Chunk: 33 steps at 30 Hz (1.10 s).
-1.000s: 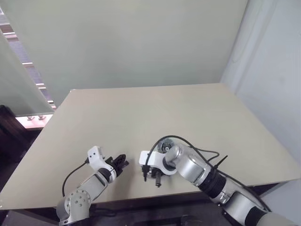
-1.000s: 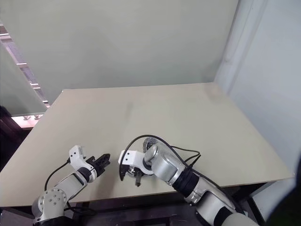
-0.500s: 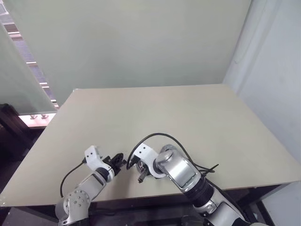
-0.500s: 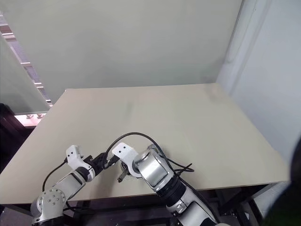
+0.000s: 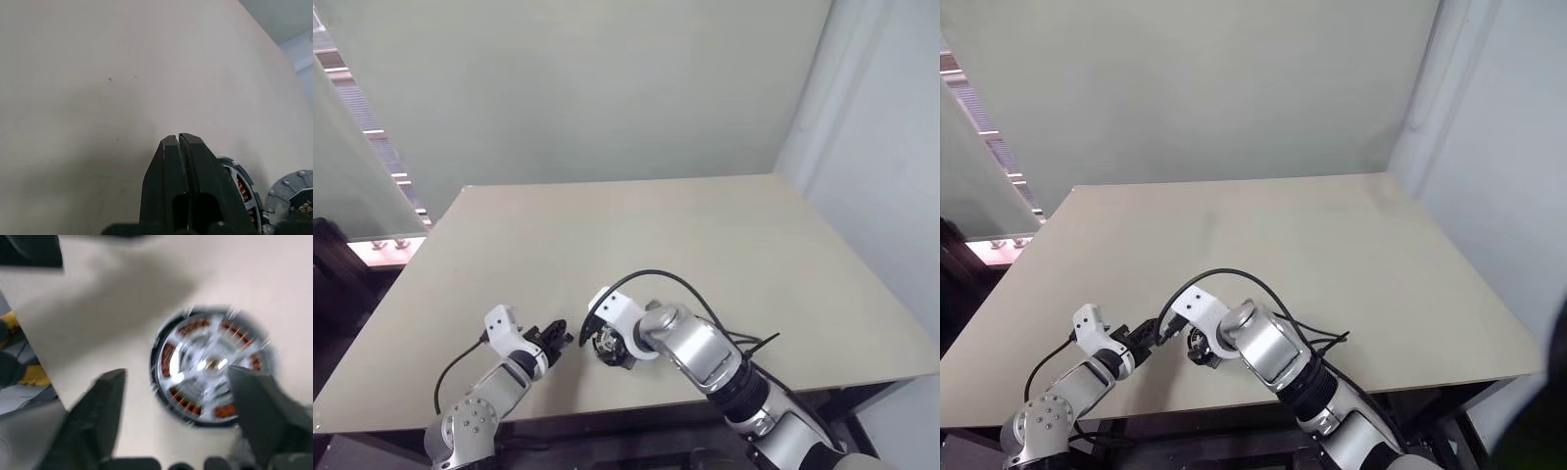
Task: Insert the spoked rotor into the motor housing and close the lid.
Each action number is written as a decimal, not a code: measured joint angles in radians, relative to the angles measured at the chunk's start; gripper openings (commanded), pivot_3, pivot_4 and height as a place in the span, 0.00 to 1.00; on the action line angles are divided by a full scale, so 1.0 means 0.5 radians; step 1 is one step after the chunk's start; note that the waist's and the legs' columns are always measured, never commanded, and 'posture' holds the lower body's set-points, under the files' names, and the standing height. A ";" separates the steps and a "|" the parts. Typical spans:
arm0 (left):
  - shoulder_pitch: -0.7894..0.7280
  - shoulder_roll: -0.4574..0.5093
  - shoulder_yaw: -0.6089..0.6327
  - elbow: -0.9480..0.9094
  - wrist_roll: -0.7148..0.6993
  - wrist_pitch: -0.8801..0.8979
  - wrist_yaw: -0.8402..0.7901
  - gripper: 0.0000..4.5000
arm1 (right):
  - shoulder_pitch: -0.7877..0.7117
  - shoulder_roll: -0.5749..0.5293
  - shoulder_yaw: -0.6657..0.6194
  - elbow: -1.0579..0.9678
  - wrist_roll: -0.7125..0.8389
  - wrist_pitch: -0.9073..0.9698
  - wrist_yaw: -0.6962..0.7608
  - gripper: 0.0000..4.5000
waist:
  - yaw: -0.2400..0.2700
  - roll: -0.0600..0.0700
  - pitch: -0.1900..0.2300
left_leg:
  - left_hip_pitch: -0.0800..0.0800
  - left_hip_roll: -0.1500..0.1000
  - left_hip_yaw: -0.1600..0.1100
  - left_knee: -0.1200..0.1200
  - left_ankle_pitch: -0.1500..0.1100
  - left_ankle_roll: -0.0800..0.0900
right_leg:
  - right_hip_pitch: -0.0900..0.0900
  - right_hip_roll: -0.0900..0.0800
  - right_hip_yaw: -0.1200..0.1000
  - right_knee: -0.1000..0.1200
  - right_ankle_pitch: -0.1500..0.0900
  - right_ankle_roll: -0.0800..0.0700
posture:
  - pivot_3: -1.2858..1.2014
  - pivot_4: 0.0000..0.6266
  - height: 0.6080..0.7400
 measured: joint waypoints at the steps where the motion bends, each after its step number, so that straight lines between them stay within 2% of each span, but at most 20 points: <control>1: 0.001 0.011 0.004 0.000 0.000 -0.001 -0.004 0.00 | -0.014 -0.022 0.003 -0.055 0.022 -0.020 0.010 0.99 | 0.000 0.000 0.000 | 0.000 0.000 0.000 0.000 0.000 0.000 | 0.000 0.000 0.000 0.000 0.000 0.000 | 0.52 0.00 1.00; 4: 0.015 0.040 0.014 0.000 0.000 -0.008 -0.031 0.00 | -0.037 -0.072 0.006 -0.156 0.046 -0.138 0.015 0.99 | 0.000 0.000 0.000 | 0.000 0.000 0.000 -0.001 0.000 0.000 | 0.000 0.000 0.000 -0.001 0.000 0.000 | 0.52 0.00 1.00; 11: 0.080 0.156 -0.003 -0.002 0.037 -0.108 -0.259 0.00 | -0.109 -0.127 -0.305 -0.164 0.051 -0.759 -0.170 0.99 | 0.000 0.000 0.000 | 0.000 0.000 0.001 0.000 0.000 0.000 | 0.001 0.000 0.000 -0.002 0.000 0.000 | 0.52 0.00 1.00; 13: 0.133 0.224 -0.034 -0.003 0.077 -0.159 -0.381 0.00 | -0.131 -0.242 -0.385 -0.057 0.025 -0.986 -0.204 0.99 | 0.000 0.001 0.000 | 0.000 0.000 0.003 -0.001 0.000 0.000 | 0.001 -0.001 0.001 -0.004 -0.001 -0.001 | 0.52 0.00 1.00; 16: 0.202 0.311 -0.078 -0.003 0.150 -0.224 -0.529 0.00 | -0.130 -0.418 -0.444 0.109 -0.006 -1.114 -0.187 0.99 | 0.000 0.001 0.001 | 0.000 -0.001 0.004 -0.002 0.000 0.001 | 0.000 -0.001 0.003 -0.004 -0.002 -0.004 | 0.52 0.00 1.00; 21: 0.332 0.525 -0.223 -0.057 0.332 -0.354 -0.798 0.00 | -0.105 -0.824 -0.313 0.271 -0.201 -1.248 -0.033 0.99 | 0.000 0.001 0.001 | -0.001 0.000 0.008 -0.008 0.000 0.001 | -0.004 -0.001 0.006 -0.004 -0.003 -0.006 | 0.52 0.00 1.00; 26: 0.375 0.630 -0.269 -0.081 0.414 -0.407 -0.949 0.00 | -0.080 -1.082 -0.110 0.326 -0.395 -1.260 0.181 0.99 | -0.007 0.002 0.002 | -0.001 0.002 0.012 -0.009 0.000 0.001 | -0.007 0.000 0.008 -0.003 -0.003 -0.006 | 0.52 0.00 1.00; 30: 0.345 0.643 -0.258 -0.087 0.422 -0.410 -0.960 0.00 | 0.012 -1.046 -0.075 0.300 -0.378 -1.201 0.343 0.99 | -0.008 0.001 0.001 | 0.001 0.004 0.011 -0.008 0.000 0.002 | -0.005 0.002 0.007 -0.003 -0.003 -0.005 | 0.52 0.00 1.00; 33: 0.315 0.649 -0.255 -0.087 0.424 -0.405 -0.960 0.00 | 0.120 -0.858 -0.096 0.245 -0.233 -1.090 0.422 0.99 | -0.009 0.002 0.001 | 0.000 0.005 0.011 -0.008 0.000 0.002 | -0.006 0.003 0.008 -0.002 0.000 -0.001 | 0.52 0.00 1.00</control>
